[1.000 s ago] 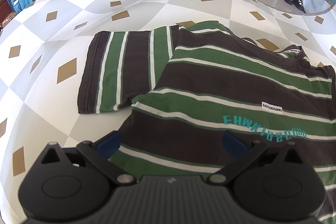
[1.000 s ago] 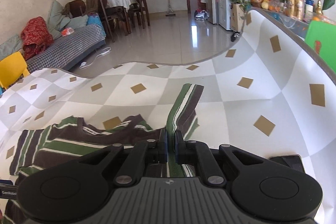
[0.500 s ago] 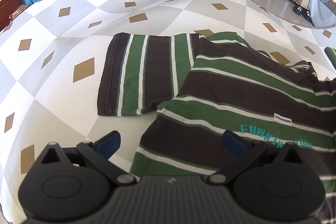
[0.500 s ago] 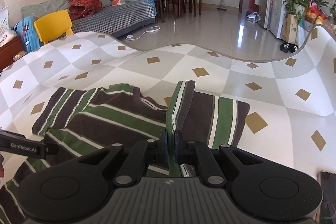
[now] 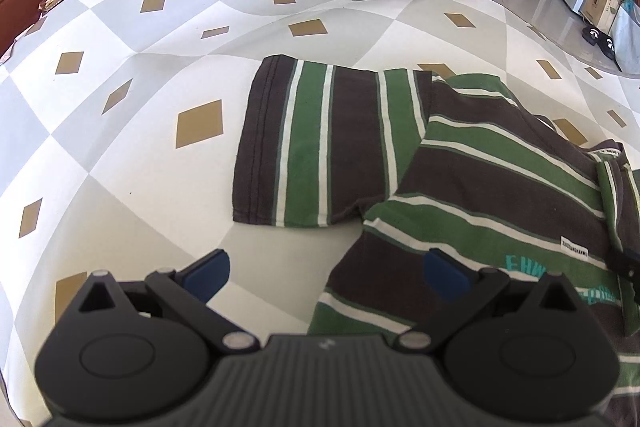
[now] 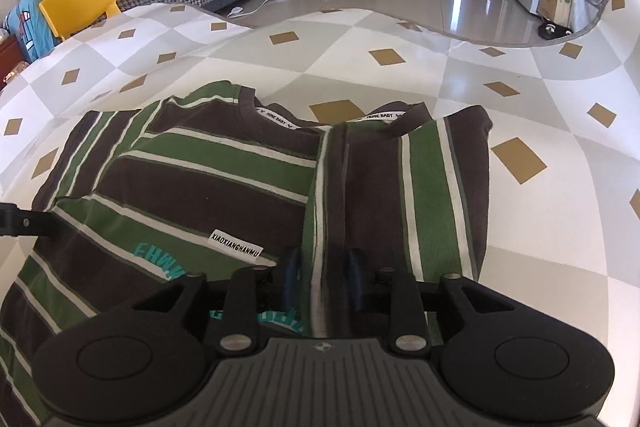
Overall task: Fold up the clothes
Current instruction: 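Fold the held side over toward the shirt's center, then open right gripper, then move the left gripper to the opposite side edge and close on it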
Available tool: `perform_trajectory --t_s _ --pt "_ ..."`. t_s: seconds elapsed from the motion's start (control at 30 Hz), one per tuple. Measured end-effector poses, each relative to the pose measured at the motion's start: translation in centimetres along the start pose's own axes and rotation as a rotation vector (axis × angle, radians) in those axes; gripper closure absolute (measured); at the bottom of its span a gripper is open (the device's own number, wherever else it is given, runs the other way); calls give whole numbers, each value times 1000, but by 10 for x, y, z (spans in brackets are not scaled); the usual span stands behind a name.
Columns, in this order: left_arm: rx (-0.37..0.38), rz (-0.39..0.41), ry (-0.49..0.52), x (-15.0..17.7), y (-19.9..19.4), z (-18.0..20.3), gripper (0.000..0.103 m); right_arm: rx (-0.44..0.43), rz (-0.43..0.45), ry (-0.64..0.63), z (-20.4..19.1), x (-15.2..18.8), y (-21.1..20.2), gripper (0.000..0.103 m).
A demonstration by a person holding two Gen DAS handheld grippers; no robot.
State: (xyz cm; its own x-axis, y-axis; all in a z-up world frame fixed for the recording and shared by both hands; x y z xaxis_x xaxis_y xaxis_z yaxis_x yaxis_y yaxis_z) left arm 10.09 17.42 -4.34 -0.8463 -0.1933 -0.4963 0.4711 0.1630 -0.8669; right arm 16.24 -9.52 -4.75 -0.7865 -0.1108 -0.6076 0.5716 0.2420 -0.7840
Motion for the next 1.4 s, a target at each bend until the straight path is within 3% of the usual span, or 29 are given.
perform_trajectory --t_s 0.37,0.6,0.97,1.2,1.3,1.37,1.4 --pt "-1 54 -157 -26 7 -57 0 36 46 32 -10 -12 -31 67" --pt "2 61 -249 -36 26 -79 0 -11 38 104 -31 -4 -60 64" --pt "-13 71 -233 -44 55 -76 0 -5 18 82 -34 3 -56 64" --pt "-52 82 -163 -49 62 -60 1 -4 0 89 -31 4 -49 64" --pt "-72 93 -132 -50 62 -51 7 -4 3 88 -31 3 -49 64" --pt "-73 107 -116 -52 60 -47 16 -2 6 86 -30 2 -49 64" --pt "-71 115 -112 -53 59 -45 27 -1 7 86 -30 1 -49 64"
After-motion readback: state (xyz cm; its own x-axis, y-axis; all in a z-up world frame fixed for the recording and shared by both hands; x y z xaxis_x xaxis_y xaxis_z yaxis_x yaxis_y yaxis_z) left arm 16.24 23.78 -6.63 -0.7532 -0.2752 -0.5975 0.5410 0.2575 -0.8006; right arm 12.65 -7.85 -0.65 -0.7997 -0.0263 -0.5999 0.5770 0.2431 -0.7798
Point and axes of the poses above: each gripper's, at about its wrist camera, not at the fingertips, and y roughly the way its jaws point, z to its right, x to its underside, the point moved 5 cm from there along y, roughly the way its jaws point, and after that the axes turned 8 degrees about y, right-handed, at the moved point
